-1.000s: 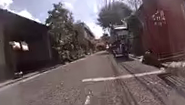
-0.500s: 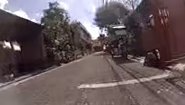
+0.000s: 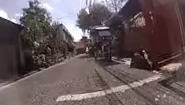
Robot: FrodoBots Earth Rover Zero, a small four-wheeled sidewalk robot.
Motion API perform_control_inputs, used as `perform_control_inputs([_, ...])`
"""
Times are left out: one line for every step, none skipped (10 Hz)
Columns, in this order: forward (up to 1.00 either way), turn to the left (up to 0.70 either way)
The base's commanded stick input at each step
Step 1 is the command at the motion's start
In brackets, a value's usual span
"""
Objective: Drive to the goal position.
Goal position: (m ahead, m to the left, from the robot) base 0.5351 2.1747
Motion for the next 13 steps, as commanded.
perform_control_inputs([0.0,-0.45])
perform_control_inputs([0.0,-0.45])
perform_control_inputs([0.0,-0.45])
perform_control_inputs([0.0,-0.45])
perform_control_inputs([0.0,-0.45])
perform_control_inputs([0.0,-0.45])
perform_control_inputs([0.0,-0.45])
perform_control_inputs([0.0,-0.45])
perform_control_inputs([0.0,-0.45])
perform_control_inputs([0.0,-0.45])
perform_control_inputs([0.0,-0.45])
perform_control_inputs([0.0,-0.45])
perform_control_inputs([0.0,-0.45])
